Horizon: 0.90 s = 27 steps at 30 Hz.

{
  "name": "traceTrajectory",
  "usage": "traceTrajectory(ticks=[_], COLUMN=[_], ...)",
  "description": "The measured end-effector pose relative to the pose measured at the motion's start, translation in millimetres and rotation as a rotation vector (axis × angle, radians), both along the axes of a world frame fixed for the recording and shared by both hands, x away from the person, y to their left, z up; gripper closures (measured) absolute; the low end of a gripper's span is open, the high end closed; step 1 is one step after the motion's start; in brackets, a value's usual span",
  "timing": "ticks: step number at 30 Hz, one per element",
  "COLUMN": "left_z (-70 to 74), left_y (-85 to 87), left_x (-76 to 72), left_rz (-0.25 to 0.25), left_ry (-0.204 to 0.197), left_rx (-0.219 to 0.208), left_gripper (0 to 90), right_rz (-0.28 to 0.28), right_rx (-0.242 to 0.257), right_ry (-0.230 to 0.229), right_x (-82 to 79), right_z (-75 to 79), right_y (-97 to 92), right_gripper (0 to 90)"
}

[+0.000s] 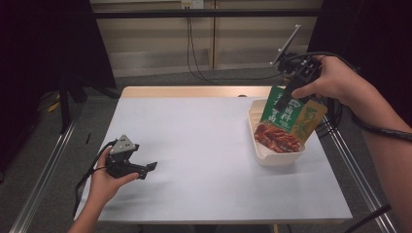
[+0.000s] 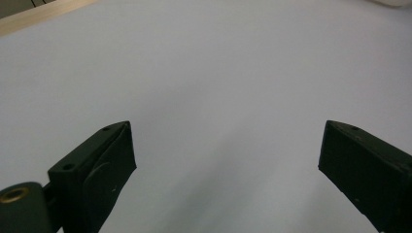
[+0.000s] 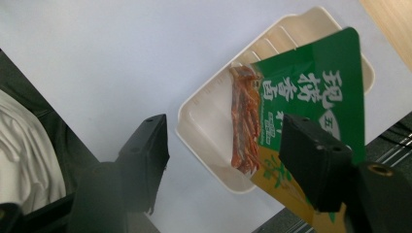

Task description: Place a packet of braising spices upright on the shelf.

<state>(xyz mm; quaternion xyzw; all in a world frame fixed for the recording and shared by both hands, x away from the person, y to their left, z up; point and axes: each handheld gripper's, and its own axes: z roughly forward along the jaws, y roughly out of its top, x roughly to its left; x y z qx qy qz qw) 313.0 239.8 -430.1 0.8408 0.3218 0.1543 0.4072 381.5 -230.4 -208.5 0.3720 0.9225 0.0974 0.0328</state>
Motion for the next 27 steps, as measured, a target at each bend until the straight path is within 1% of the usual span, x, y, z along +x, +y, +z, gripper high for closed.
traceTrajectory(ticks=[2,3,5,8,9,12,15,18,20,21,22,23,24,26,27], left_z=[0.5,1.2,1.3,1.6,2.1,2.1,2.0,2.1,1.8,1.7,1.3,1.5,2.1,2.0,1.5], left_y=[0.4,1.0,1.2,1.3,1.8,2.0,1.8,2.3,1.8,1.6,1.7,1.9,2.5,2.3,2.2], left_x=[0.0,0.0,-0.1,-0.4,-0.3,-0.7,-1.1,-0.6,-1.0,-1.4,-1.1,-1.1,-1.0,-1.1,-1.0], left_rz=[0.004,0.002,0.005,0.006,0.004,0.008,0.011,0.006,0.008,0.011,0.006,0.006,0.004,0.004,0.001], left_ry=[-0.004,-0.004,-0.007,-0.004,-0.004,-0.006,-0.004,-0.011,-0.005,0.0,-0.003,-0.004,-0.004,-0.002,-0.003], left_rx=[0.0,0.007,0.001,-0.005,-0.001,-0.007,-0.013,-0.002,-0.009,-0.014,-0.02,-0.018,-0.007,-0.005,-0.014], left_gripper=[5.9,5.9,5.9,5.9,5.9,5.9,5.9,5.9,5.9,5.9,5.9,5.9,5.9,5.9,5.8], right_rz=[0.005,0.008,0.019,0.039,0.046,0.074,0.079,0.094,0.096,0.104,0.114,0.115,0.121,0.128,0.132], right_rx=[0.011,0.005,0.011,0.009,0.012,0.021,0.021,0.034,0.037,0.031,0.034,0.036,0.033,0.046,0.045], right_ry=[0.002,0.0,0.005,-0.004,0.0,-0.007,-0.008,-0.008,-0.006,-0.006,0.004,-0.001,-0.003,-0.003,-0.004], right_x=[0.5,0.6,0.5,0.9,1.1,1.3,1.7,1.0,1.0,1.1,1.3,1.2,0.9,1.3,1.6], right_z=[-4.1,-5.8,-9.9,-16.2,-18.1,-24.9,-32.0,-41.5,-47.7,-50.5,-52.7,-54.8,-56.8,-61.0,-63.3], right_y=[4.4,6.7,11.8,18.8,21.2,27.5,32.1,38.2,42.3,44.4,46.2,48.2,50.5,53.8,55.2], right_gripper=[32.2,31.0,29.8,27.4,26.9,26.4,23.9,21.3,20.4,19.6,19.3,18.9,18.5,16.9,16.4])
